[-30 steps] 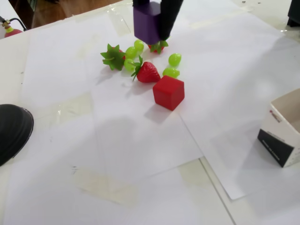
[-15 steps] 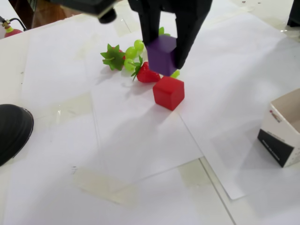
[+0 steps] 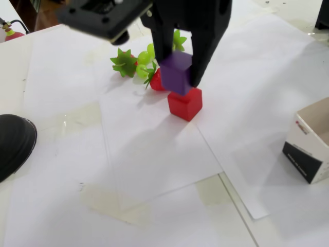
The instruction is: Put the purple cube on top of the red cube
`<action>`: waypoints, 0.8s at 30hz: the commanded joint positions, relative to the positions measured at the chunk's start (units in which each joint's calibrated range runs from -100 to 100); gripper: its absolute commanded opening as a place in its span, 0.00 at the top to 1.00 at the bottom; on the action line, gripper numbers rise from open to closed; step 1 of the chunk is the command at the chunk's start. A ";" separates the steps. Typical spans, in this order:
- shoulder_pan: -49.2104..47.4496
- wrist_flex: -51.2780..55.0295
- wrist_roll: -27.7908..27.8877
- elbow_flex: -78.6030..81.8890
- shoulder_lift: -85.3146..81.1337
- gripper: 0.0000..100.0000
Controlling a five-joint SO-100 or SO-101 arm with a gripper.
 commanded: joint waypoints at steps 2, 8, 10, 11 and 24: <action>0.90 -2.11 -0.15 2.27 -1.43 1.00; 1.26 -3.41 -0.24 4.45 -1.34 1.00; 1.26 -3.99 -0.24 4.99 -1.34 1.00; 1.26 -4.23 -0.24 5.36 -1.25 1.00; 0.90 -5.13 -1.56 5.99 -1.00 0.78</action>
